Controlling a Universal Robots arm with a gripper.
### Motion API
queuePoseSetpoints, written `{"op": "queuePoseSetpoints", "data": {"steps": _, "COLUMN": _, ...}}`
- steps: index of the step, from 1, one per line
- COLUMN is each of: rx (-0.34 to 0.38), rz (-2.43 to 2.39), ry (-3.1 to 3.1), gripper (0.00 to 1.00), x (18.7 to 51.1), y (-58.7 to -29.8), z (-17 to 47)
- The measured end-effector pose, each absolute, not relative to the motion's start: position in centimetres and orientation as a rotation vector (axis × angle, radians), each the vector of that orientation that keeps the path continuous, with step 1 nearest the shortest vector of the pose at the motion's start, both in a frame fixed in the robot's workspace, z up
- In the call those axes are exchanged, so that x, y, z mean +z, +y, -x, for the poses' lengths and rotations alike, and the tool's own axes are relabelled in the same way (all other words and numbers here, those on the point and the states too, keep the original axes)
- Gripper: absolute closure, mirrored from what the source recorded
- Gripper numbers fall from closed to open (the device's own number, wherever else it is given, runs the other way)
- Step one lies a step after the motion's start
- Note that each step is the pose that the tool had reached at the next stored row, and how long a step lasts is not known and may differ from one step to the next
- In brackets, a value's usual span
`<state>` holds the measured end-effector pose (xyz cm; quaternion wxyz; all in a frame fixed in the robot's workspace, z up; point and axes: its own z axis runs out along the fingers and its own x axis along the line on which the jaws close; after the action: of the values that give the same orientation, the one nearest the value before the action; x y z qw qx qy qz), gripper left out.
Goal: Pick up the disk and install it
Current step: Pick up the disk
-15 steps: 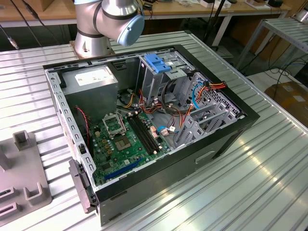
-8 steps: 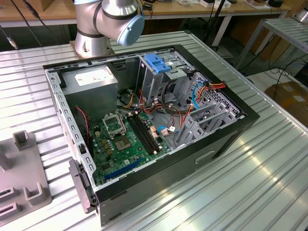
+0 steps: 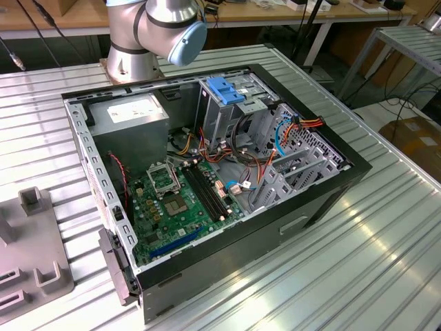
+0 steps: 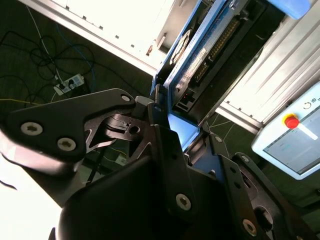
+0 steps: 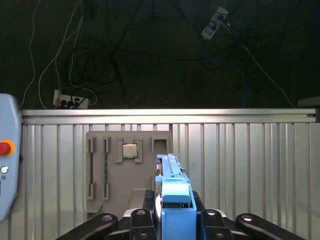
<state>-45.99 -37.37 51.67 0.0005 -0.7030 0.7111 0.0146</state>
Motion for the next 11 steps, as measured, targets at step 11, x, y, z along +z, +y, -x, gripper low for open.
{"op": "queuePoseSetpoints", "data": {"steps": 11, "rx": 0.046, "rz": 2.208, "ry": 2.233, "gripper": 0.63, "x": 51.7, "y": -37.4, "z": 44.5}}
